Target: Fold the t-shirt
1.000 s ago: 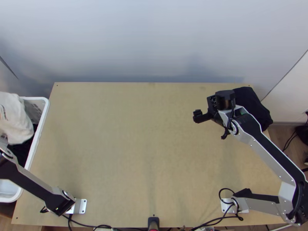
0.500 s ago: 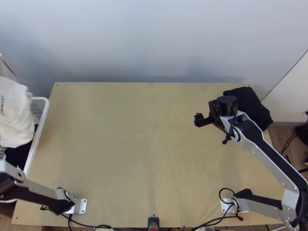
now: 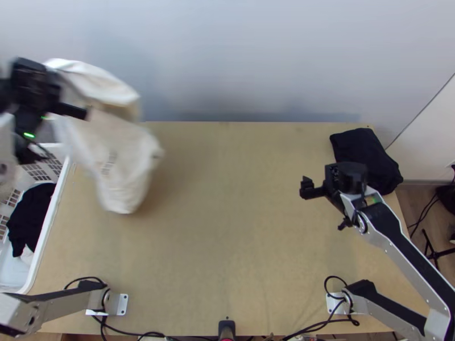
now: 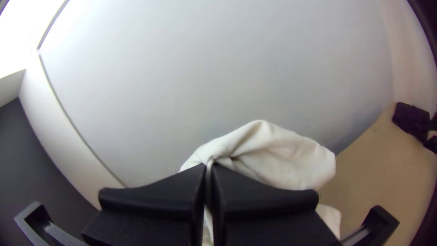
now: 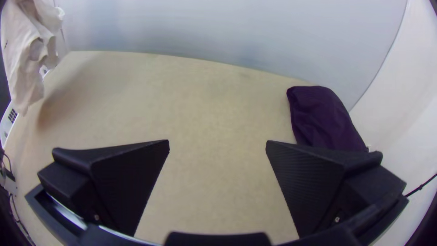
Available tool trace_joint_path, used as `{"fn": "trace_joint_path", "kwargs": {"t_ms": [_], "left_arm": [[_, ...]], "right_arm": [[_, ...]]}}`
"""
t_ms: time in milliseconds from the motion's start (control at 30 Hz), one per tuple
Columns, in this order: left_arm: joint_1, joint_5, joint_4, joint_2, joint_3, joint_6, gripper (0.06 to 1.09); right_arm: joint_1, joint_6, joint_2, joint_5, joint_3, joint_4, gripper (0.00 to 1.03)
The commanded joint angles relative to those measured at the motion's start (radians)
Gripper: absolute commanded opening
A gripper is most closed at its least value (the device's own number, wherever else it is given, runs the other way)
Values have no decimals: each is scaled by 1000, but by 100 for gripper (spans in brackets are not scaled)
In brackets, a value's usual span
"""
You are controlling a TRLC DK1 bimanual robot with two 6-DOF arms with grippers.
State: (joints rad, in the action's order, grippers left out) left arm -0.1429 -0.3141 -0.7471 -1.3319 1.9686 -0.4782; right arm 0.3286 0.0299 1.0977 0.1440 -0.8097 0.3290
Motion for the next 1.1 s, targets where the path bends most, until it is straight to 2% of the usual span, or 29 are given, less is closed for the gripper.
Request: {"fn": "trace_joint_path", "kwargs": {"t_ms": [0,233,533,700,833,933,1067], "left_arm": [[-494,-276,-8,-24,-7,-10,10],[-797,-444,-6,-133,35,76,10],[-946,-453,-6,-257,90,219,10],[-1014,-450,25,-343,156,216,10],[-1026,-442,77,-438,288,213,10],[-1024,-438,152,-474,288,216,10],[-974,-439,169,-529,276,231,10]], "right_arm": [[-46,8,-98,-1,101,-30,99],[-82,13,-140,-1,149,-34,99],[-111,13,-164,-1,205,-62,99],[-128,21,-174,-1,236,-84,99],[-129,39,-182,0,262,-96,99],[-129,51,-193,-1,276,-97,99],[-129,62,-213,0,285,-97,99]]}}
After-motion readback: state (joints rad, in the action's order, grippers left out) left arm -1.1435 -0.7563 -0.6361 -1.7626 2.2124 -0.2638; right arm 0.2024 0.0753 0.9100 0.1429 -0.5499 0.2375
